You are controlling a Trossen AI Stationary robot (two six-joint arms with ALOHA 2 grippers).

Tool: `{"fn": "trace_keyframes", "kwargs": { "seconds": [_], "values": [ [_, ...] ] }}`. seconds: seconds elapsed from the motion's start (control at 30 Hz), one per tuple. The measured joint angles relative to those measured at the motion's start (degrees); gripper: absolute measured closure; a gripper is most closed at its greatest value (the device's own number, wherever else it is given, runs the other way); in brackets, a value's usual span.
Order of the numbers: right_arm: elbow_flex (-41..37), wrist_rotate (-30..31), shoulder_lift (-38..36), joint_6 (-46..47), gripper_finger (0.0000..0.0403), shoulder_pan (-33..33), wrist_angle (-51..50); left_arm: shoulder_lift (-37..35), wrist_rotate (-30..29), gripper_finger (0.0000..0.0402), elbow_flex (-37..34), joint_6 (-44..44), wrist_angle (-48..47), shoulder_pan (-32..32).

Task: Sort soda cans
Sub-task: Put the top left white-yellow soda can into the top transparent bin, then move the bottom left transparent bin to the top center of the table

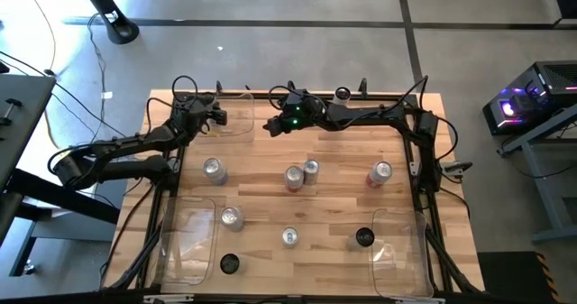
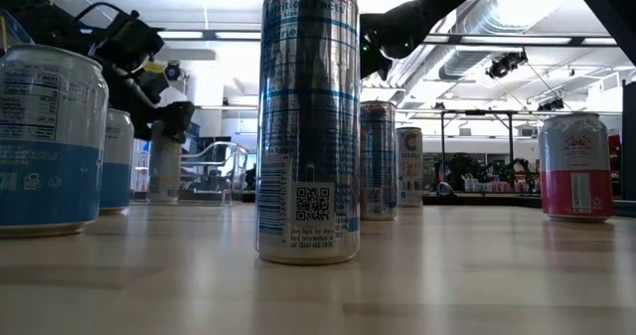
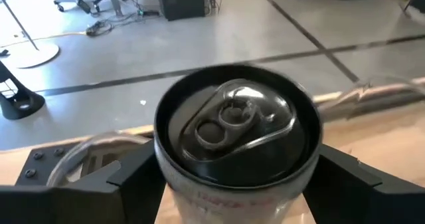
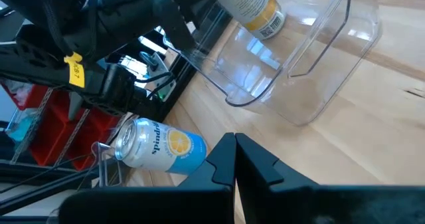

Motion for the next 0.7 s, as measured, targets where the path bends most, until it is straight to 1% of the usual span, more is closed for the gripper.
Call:
{"fn": "trace_keyframes", "kwargs": {
  "seconds": [0.17,0.4,0.57,0.7],
  "values": [
    [0.0,0.0,0.0,-0.4,0.0403,0.0,0.0,-2.2,0.1,0.0111,0.0,0.0,-3.1,0.0],
    [0.0,0.0,0.0,-0.7,0.0403,0.0,0.0,-7.6,0.1,0.0110,0.0,0.1,-3.0,0.0],
    [0.0,-0.2,0.0,-1.5,0.0403,0.0,0.0,-12.0,0.3,0.0110,0.0,2.6,-3.2,0.0],
    [0.0,-0.9,0.0,-1.5,0.0403,0.0,0.0,-15.7,0.9,0.0110,0.0,2.9,-3.1,0.0]
  ]
}}
